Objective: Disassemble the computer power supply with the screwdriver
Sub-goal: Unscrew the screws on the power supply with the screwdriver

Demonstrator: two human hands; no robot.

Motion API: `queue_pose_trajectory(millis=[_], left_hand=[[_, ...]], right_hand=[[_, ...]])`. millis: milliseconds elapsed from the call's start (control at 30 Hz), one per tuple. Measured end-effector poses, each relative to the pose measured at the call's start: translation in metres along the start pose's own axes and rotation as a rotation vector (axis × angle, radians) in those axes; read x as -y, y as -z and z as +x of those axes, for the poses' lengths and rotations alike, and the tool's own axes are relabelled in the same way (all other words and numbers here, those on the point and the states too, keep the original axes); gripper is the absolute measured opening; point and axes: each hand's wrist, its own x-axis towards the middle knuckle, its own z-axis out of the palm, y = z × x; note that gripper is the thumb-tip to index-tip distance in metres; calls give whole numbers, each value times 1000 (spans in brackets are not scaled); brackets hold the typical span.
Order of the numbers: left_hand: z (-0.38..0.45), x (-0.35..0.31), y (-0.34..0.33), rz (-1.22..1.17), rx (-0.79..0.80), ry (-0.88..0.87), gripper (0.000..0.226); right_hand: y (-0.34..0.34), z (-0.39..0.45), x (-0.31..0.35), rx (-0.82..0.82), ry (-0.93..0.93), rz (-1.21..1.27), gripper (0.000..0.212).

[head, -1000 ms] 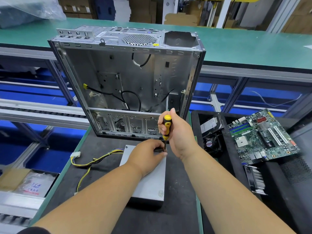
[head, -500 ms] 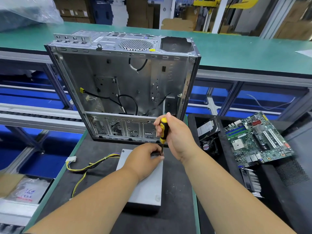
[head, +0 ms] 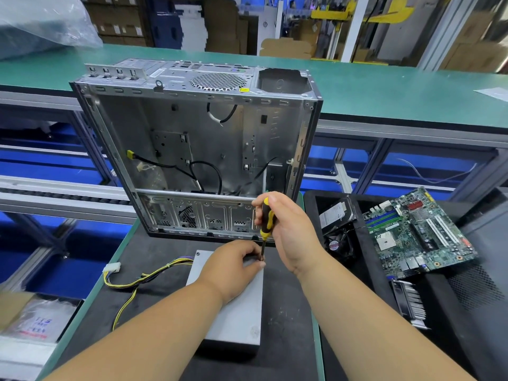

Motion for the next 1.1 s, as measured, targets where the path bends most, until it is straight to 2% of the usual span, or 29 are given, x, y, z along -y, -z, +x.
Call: queue_pose_trajectory(millis=[133,267,433,533,633,733,800,900,1100], left_hand=[[-1,-1,1,-13,-2,3,9],[0,-2,1,-26,0,5,7],[-1,-2,1,-7,5,15,6],[-1,-2,2,15,4,15,6],[-1,-3,2,12,10,10,6],[-1,-4,3,10,10,6,16],[-1,-4,3,10,8,6,17],[-2,-4,2,-17,-3,6,15],[-2,-4,2,-11,0,-1,8]], right_hand=[[-4,-2,-2,-19,-5,39,32],[-4,-1,-1,-24,-8,-8,19],[0,0,0,7,-30,24,16],[4,1,2,29,-23,17,25],[4,1,4,74,-1,134,29],[0,1,1,97,-5,161,34],[-2,1,-1,104,-23,114,30],[-3,1,-2,80,-19,21,13],[2,1,-2,65,-35,57,19]])
